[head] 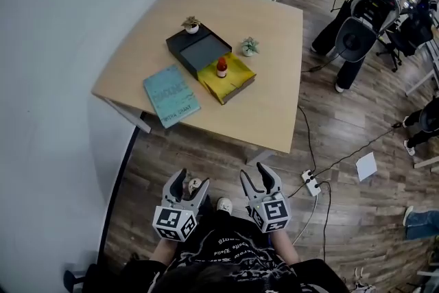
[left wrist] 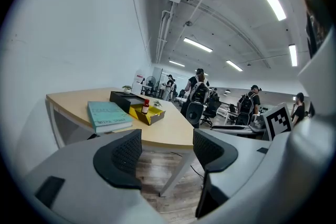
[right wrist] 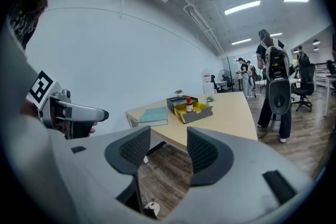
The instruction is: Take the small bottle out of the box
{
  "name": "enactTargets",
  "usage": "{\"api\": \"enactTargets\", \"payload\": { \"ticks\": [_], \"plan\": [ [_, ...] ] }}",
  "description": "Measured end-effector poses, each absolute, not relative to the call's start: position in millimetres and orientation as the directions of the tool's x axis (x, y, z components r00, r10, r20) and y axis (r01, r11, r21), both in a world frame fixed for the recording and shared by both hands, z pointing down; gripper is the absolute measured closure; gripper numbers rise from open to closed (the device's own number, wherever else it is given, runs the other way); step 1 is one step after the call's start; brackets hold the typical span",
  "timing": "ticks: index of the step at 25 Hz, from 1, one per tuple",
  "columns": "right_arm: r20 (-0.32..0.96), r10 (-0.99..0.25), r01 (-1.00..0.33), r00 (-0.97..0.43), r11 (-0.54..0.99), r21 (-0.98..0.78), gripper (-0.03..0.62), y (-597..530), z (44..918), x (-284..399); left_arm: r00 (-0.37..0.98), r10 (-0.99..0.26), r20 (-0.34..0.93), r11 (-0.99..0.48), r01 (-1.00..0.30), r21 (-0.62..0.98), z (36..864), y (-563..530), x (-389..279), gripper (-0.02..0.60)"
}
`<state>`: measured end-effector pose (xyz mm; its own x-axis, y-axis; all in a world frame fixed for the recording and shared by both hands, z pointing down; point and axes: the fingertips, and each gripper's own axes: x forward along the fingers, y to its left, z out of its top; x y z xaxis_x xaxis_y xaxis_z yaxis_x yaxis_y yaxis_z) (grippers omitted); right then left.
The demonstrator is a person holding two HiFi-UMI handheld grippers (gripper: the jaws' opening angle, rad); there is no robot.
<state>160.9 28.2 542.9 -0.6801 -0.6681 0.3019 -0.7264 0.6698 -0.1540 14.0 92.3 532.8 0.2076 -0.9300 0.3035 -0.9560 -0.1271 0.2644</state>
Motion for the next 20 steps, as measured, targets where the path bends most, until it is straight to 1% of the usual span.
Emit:
{"api": "enactTargets", "payload": {
  "ticks": [5, 10, 16, 20],
  "plan": [
    [0.323, -0.673, -0.738, -0.666, 0.658, -0.15, 0.365, 15, 552, 152, 0.231, -0.919, 0.321, -0.145, -0.952, 0.27, 549, 72, 6, 0.268],
    [0.335, -0.693, -0.761, -0.639, 0.632, -0.144, 0.365, -13, 557, 138, 0.282, -0.907, 0.313, -0.196, -0.94, 0.279, 553, 32, -8, 0.268],
    [0.321, -0.723, -0.785, -0.611, 0.607, -0.127, 0.365, -63, 552, 102, 0.329, -0.894, 0.304, -0.252, -0.931, 0.265, 553, -26, -37, 0.268],
    [0.328, -0.718, -0.782, -0.614, 0.609, -0.132, 0.365, -95, 551, 74, 0.357, -0.885, 0.299, -0.28, -0.921, 0.271, 553, -64, -61, 0.268]
  ]
}}
